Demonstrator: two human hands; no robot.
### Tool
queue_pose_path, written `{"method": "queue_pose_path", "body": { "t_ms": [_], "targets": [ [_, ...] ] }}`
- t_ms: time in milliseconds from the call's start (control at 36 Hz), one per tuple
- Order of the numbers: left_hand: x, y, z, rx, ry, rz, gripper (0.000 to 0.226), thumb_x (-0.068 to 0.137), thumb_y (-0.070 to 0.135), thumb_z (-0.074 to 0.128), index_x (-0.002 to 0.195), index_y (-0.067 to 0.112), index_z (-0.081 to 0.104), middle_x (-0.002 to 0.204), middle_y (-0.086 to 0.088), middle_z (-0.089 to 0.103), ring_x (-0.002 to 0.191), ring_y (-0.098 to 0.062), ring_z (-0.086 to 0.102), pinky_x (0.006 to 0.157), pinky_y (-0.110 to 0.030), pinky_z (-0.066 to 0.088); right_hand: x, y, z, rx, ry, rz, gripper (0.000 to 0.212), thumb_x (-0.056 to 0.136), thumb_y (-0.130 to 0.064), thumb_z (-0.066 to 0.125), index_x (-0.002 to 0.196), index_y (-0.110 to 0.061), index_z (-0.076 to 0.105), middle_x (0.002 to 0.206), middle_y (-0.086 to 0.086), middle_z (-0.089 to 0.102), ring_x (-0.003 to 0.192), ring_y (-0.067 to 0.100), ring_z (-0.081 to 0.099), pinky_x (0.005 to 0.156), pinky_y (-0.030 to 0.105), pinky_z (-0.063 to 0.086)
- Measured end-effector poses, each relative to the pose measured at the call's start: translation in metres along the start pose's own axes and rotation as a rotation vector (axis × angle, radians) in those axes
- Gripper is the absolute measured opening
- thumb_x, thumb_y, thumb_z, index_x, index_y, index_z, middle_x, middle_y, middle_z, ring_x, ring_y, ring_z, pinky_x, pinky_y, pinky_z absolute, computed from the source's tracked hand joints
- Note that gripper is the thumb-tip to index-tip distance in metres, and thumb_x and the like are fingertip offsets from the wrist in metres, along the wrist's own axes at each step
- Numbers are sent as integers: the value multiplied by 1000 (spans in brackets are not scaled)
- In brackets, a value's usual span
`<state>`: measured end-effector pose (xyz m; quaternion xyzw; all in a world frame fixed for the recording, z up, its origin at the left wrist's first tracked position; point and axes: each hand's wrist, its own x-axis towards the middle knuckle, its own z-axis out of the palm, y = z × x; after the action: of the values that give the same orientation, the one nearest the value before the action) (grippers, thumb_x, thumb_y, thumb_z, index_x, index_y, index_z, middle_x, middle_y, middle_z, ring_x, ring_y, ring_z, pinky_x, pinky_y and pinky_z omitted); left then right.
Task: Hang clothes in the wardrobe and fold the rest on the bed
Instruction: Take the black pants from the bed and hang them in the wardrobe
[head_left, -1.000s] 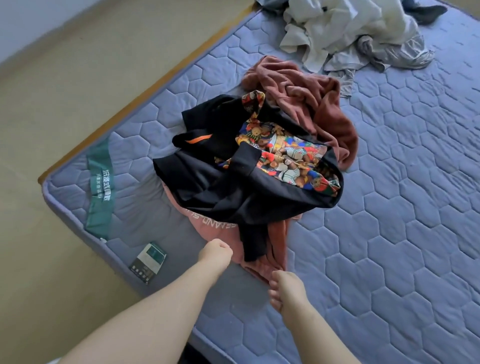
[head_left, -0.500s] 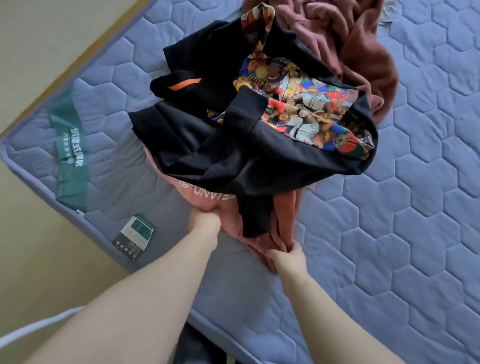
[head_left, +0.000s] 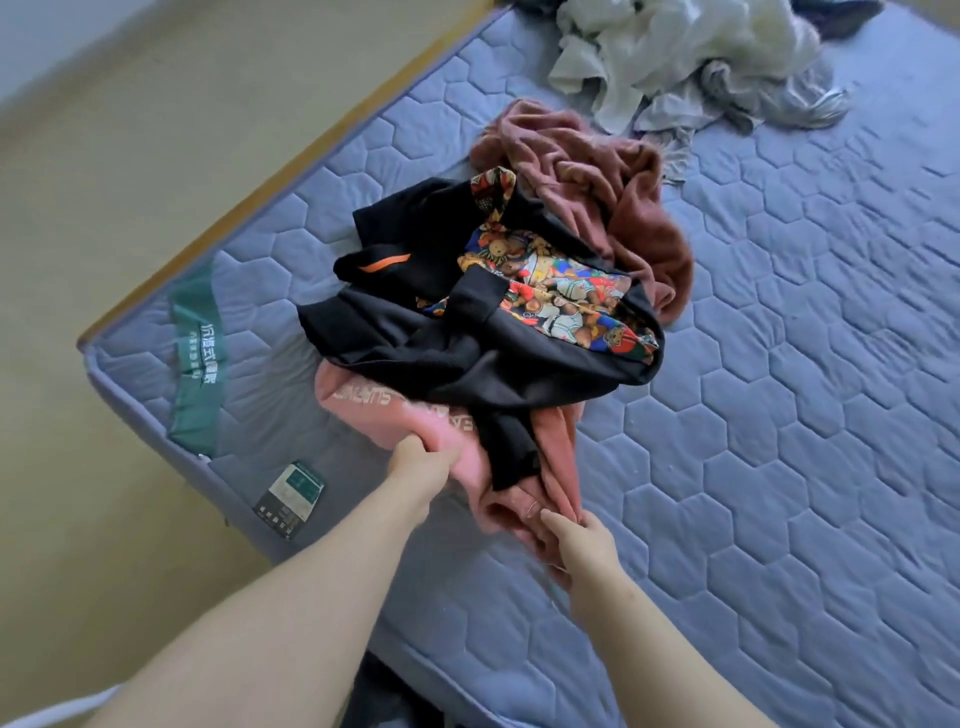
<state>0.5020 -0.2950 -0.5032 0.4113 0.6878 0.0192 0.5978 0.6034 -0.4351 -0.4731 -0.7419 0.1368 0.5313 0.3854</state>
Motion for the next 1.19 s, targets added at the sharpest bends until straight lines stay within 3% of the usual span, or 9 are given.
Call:
{"method": "queue_pose_path", "body": {
  "t_ms": [167, 278, 472, 583, 667, 861, 972, 1111, 1195],
  "targets": [
    [-39, 12, -19, -37, 17, 47, 21, 88, 16, 62, 103, 6, 52, 102, -15, 61, 98, -33, 60, 89, -44, 52, -51, -36, -7, 35, -89, -85, 10, 91, -2, 50, 88, -12, 51, 77, 7, 60, 53, 16, 62, 44, 17, 40],
    [-63, 33, -24, -33, 52, 54, 13, 87, 4, 42, 78, 11, 48, 63, -6, 53, 64, -22, 51, 61, -28, 43, -79, -51, -6, -10, -115, -151, 10, 90, -4, 50, 87, -12, 54, 77, 5, 61, 59, 15, 61, 53, 23, 40],
    [-83, 81, -18, 13, -13, 242, 21, 91, 10, 44, 74, 19, 51, 73, -1, 57, 57, -14, 55, 54, -25, 41, -80, -57, -8, -27, -48, -164, 11, 87, 0, 49, 82, -8, 56, 61, 7, 54, 51, 19, 45, 53, 24, 32],
    [-68, 79, -13, 196, 16, 275, 19, 88, 12, 49, 72, 21, 54, 84, -3, 60, 79, -23, 62, 68, -28, 45, -68, -56, -7, -4, -25, -140, 8, 87, -2, 51, 82, -7, 56, 64, 8, 54, 54, 20, 45, 55, 25, 32],
    [-50, 79, -10, 428, 71, 282, 8, 88, 16, 52, 94, 21, 56, 112, -5, 53, 98, -24, 54, 81, -28, 44, -52, -57, -4, 6, -4, -129, 10, 88, -9, 54, 79, -10, 57, 74, 9, 55, 64, 20, 47, 56, 26, 37],
    [0, 64, 3, 762, 114, 245, 63, 88, 22, 55, 143, 22, 25, 151, -3, 16, 134, -28, 27, 102, -39, 33, -5, -45, 15, 43, 3, 5, 15, 91, -7, 48, 77, -14, 51, 60, 2, 37, 27, 6, 35, 31, 15, 27],
    [21, 53, 10, 708, 79, 133, 81, 87, 25, 61, 148, 14, 10, 147, -11, 32, 134, -31, 31, 106, -35, 30, 10, -36, 24, 126, -39, 63, 18, 91, -6, 46, 75, -13, 51, 43, -4, 36, 25, 6, 30, 31, 12, 22],
    [29, 34, 1, 769, 84, 103, 24, 88, 14, 54, 111, 15, 58, 121, -12, 60, 112, -31, 54, 85, -28, 43, 13, -36, 24, 179, -26, 79, 15, 93, -10, 48, 78, -13, 52, 42, -5, 36, 25, 5, 31, 31, 14, 23],
    [19, 33, -3, 815, 11, 139, 9, 87, 14, 54, 78, 15, 53, 103, -9, 63, 104, -29, 59, 73, -24, 40, 11, -37, 22, 210, -26, 86, 17, 94, -11, 47, 77, -12, 52, 38, -6, 35, 26, 6, 28, 32, 14, 22]
  ]
}}
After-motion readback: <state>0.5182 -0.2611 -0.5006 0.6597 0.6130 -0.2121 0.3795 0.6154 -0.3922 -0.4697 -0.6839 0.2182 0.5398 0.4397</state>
